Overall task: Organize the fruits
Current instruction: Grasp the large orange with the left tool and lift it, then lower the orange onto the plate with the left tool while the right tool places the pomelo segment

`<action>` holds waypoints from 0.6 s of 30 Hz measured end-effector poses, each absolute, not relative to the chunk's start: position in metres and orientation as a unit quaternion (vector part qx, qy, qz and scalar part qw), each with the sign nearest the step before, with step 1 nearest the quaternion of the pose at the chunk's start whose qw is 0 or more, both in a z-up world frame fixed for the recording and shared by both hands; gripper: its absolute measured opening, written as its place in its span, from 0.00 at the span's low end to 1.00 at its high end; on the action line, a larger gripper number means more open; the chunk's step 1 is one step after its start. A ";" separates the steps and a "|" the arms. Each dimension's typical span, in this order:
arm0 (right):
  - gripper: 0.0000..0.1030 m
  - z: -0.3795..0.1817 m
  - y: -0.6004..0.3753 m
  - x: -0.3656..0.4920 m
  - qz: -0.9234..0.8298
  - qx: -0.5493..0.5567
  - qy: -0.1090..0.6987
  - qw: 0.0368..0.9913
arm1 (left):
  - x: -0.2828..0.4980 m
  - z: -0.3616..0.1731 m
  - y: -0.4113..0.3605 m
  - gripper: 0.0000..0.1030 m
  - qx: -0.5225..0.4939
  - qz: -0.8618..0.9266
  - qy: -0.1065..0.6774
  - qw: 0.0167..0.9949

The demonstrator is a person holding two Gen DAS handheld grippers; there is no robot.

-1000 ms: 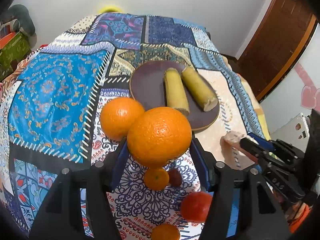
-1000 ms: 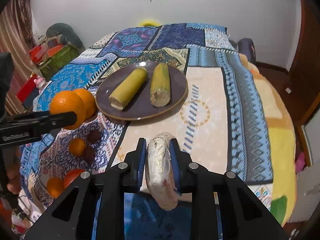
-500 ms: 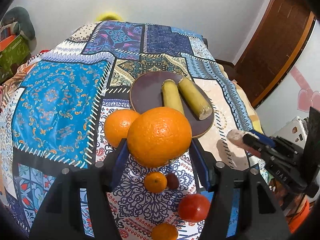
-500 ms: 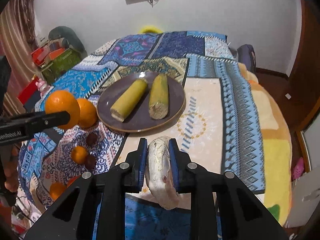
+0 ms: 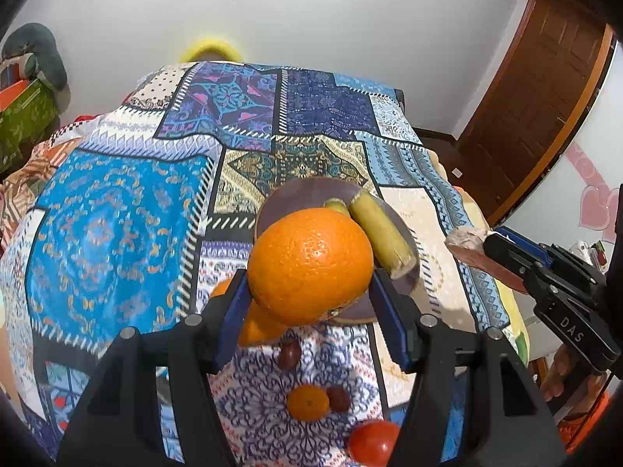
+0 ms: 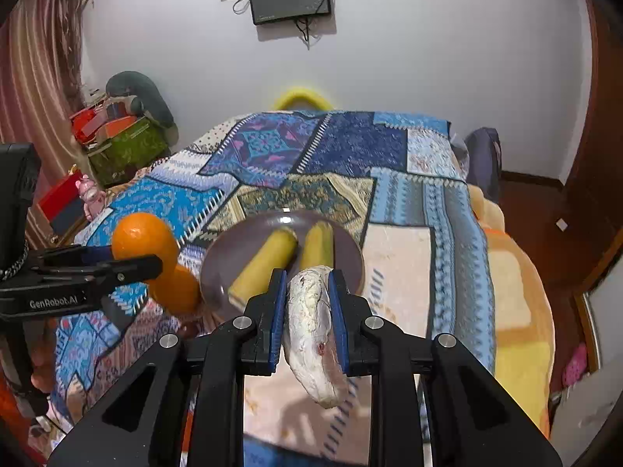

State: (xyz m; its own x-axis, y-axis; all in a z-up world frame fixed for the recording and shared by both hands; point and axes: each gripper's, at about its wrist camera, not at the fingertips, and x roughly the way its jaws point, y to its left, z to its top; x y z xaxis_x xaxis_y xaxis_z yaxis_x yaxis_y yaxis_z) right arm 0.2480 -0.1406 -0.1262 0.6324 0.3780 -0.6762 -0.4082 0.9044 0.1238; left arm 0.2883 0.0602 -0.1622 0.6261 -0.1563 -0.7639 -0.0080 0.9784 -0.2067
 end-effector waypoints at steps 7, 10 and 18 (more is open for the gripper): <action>0.19 -0.124 -0.120 0.276 0.232 -0.019 0.359 0.904 | 0.321 -0.176 0.063 0.60 -0.086 -0.044 0.449 0.888; 0.19 -0.126 -0.113 0.289 0.238 -0.017 0.357 0.903 | 0.336 -0.186 0.065 0.60 -0.082 -0.045 0.462 0.882; 0.19 -0.144 -0.092 0.322 0.248 -0.011 0.367 0.896 | 0.371 -0.211 0.068 0.60 -0.085 -0.050 0.491 0.865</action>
State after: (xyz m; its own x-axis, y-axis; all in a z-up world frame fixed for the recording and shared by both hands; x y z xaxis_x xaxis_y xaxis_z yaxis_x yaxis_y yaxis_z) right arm 0.3224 -0.0922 -0.1436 0.6074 0.4364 -0.6637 -0.4528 0.8768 0.1621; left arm 0.3707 0.0680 -0.2114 0.5125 -0.1692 -0.8418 0.0024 0.9807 -0.1957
